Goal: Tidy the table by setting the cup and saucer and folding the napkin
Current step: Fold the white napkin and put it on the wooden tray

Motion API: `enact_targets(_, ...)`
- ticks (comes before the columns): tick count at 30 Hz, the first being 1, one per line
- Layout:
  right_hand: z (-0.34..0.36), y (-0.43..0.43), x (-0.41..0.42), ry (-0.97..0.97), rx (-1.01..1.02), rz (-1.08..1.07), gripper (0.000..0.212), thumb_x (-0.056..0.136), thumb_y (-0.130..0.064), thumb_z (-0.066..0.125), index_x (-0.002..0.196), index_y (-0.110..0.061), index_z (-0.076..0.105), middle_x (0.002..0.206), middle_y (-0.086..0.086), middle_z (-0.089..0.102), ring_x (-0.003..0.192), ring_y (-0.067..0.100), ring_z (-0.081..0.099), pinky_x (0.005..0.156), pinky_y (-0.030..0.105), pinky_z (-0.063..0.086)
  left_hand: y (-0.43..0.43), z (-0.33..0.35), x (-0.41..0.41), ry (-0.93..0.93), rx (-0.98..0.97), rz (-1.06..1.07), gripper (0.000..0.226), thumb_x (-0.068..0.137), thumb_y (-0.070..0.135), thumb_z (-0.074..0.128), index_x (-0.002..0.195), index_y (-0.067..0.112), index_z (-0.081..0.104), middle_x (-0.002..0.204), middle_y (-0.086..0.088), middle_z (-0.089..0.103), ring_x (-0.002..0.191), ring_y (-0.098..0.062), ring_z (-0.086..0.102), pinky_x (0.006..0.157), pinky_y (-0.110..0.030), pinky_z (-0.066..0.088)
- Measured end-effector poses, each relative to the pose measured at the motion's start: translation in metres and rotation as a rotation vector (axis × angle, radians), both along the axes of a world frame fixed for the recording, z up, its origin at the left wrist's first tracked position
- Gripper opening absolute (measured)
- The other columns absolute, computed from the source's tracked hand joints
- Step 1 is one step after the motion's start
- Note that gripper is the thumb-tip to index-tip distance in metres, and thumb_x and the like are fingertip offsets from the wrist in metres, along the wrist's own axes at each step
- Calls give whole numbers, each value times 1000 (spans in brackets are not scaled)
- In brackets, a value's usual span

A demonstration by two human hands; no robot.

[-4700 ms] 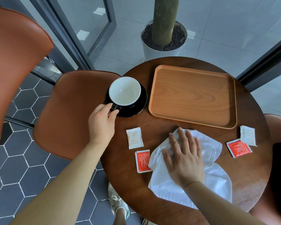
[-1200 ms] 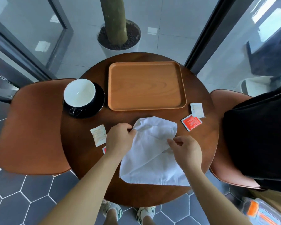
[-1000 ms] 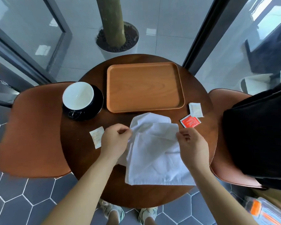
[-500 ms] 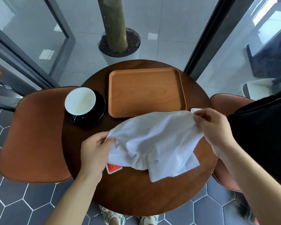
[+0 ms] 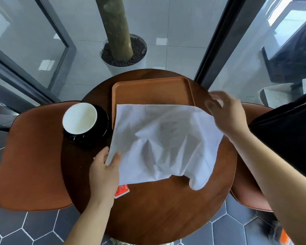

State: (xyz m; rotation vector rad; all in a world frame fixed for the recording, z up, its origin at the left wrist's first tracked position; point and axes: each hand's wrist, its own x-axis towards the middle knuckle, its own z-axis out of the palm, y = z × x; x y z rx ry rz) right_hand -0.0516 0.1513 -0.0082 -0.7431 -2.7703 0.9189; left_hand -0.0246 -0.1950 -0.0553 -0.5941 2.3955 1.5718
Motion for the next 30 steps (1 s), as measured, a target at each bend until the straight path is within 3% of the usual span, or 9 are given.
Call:
enact_targets(3,-14,-6,64,76,-39,-147,23,94,-34,64,113,-23,70,106,-5,72,90,9,64,73,22,48,-6,-5,6,-44,-9,22,46,94,38,66,137,27,56,128,11,64,113,-12,62,89,-35,50)
enact_targets(6,-25,-20,117,-57,-193,-262,15,91,-43,64,88,-32,73,74,-15,70,64,7,61,55,24,42,-11,-5,12,-55,24,69,27,93,34,67,120,34,64,110,15,73,98,-4,68,82,-33,52)
enact_targets(9,-36,-31,149,-213,-242,-309,32,86,-63,59,73,-36,68,61,-17,64,56,13,58,53,28,41,-14,-4,21,-71,42,72,31,93,24,67,119,40,67,85,26,73,81,8,68,71,-25,49)
enact_targets(11,-42,-36,156,-320,-239,-318,60,82,-74,51,68,-18,63,51,-5,55,50,15,49,51,28,37,-15,-7,25,-88,41,72,36,91,15,68,124,28,67,74,34,70,75,13,66,68,-22,46)
enact_targets(15,-43,-48,148,-414,-309,-336,76,72,-83,50,64,-8,62,58,7,62,46,15,46,49,31,38,-16,-12,22,-57,77,107,38,87,0,69,122,16,70,71,32,70,75,17,66,64,-11,48)
enact_targets(19,-35,-54,139,-411,-456,-344,55,63,-82,62,80,-32,76,75,-5,75,57,4,61,55,29,49,-14,-11,17,29,102,128,34,86,-1,72,103,29,76,84,26,75,85,8,71,71,-13,55)
enact_targets(25,-19,-52,139,-146,-737,-267,42,77,-20,84,111,-34,64,86,-5,78,81,14,75,68,28,57,-19,5,15,235,-23,6,43,91,11,69,99,53,72,96,28,74,91,6,70,79,-16,56)
enact_targets(29,-8,-48,139,-84,-648,-316,12,82,-40,79,86,-31,71,72,-3,74,66,13,73,63,35,61,-24,16,2,308,-58,39,36,90,17,74,118,38,69,97,23,72,96,8,68,82,-14,52)
enact_targets(30,-9,-47,145,-160,-519,-324,26,80,-53,75,78,-28,70,62,-5,69,56,9,66,56,35,56,-24,17,2,291,-25,57,39,90,18,74,125,33,66,100,20,71,95,10,67,79,-10,51)
